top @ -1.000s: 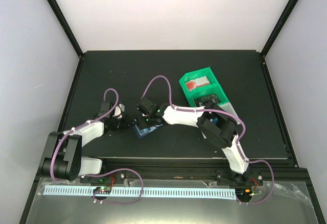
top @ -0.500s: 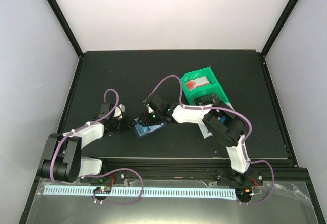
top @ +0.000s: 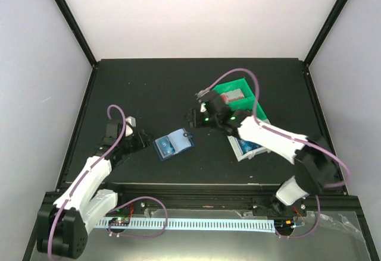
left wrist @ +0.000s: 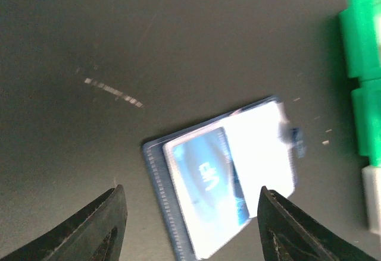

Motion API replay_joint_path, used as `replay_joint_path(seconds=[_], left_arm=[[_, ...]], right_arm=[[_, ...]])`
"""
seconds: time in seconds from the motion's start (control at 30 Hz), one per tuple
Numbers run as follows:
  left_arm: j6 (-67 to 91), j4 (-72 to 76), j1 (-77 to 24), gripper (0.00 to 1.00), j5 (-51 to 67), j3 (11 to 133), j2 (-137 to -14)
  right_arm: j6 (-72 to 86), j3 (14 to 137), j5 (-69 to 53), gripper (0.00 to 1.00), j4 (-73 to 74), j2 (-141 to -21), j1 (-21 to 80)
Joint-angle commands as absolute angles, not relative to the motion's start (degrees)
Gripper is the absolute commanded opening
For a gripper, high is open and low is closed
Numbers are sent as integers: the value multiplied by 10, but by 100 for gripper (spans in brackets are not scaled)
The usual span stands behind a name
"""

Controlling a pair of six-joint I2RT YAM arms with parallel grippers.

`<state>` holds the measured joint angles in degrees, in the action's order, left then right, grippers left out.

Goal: Put the credit cards into the card holder
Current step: Insert the credit card into the card holder, then pick up the credit card from the storage box.

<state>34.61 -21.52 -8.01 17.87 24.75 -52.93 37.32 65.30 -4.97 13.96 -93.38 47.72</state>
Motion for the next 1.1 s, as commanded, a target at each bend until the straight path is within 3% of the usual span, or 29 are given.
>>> replay_joint_path(seconds=[0.0,0.13,0.27,0.43,0.57,0.8,1.07], left_arm=[[331,-272,-85,65,185,294,-449],[313,-282,-87,74,224,315,-391],[301,-292,-88,82,247,331,-362],[286,-334,-88,99,221,363,-361],[266,-353,-88,99,203,380,-359],[233,-372,-87,99,159,391,-358],[232,-363,-88,99,162,387,-373]], right_arm=[[302,631,74,64,221,-812,445],[285,598,172,70,312,-725,431],[366,558,295,71,437,-676,429],[408,486,301,73,460,-661,429],[390,470,253,73,409,-705,429],[357,481,230,64,377,-808,426],[339,459,133,62,314,-818,410]])
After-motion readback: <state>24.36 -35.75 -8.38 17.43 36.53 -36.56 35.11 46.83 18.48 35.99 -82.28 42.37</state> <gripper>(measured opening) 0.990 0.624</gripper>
